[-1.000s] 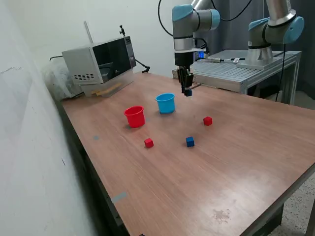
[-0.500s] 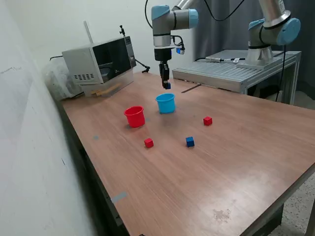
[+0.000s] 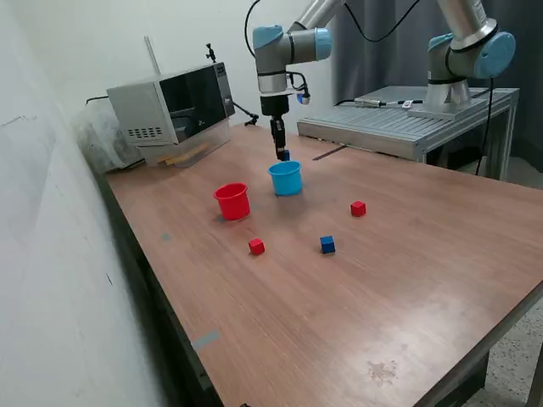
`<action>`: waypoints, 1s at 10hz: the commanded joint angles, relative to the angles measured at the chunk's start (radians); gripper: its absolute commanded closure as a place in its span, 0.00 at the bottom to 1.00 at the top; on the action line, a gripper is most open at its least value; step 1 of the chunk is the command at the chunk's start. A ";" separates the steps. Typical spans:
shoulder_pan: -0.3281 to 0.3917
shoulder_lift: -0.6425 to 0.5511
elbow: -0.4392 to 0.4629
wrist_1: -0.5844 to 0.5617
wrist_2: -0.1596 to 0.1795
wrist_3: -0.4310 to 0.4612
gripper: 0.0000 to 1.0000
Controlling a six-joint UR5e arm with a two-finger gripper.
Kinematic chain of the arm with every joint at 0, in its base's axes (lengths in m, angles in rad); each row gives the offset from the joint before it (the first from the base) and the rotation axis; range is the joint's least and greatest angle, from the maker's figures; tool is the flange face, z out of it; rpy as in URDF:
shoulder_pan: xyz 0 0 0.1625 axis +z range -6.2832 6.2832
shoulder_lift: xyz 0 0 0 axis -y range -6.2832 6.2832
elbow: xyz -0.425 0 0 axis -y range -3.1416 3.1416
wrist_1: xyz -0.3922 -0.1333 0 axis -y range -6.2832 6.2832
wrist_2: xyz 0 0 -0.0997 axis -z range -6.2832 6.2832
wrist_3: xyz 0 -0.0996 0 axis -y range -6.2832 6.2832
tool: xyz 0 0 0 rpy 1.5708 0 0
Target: Place red objects in the red bin, and blue objects in the blue bin.
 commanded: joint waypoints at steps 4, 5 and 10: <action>-0.031 0.004 0.003 -0.003 -0.001 0.000 0.00; -0.031 0.004 0.003 -0.004 0.001 -0.002 0.00; 0.103 -0.108 0.011 0.016 0.004 -0.054 0.00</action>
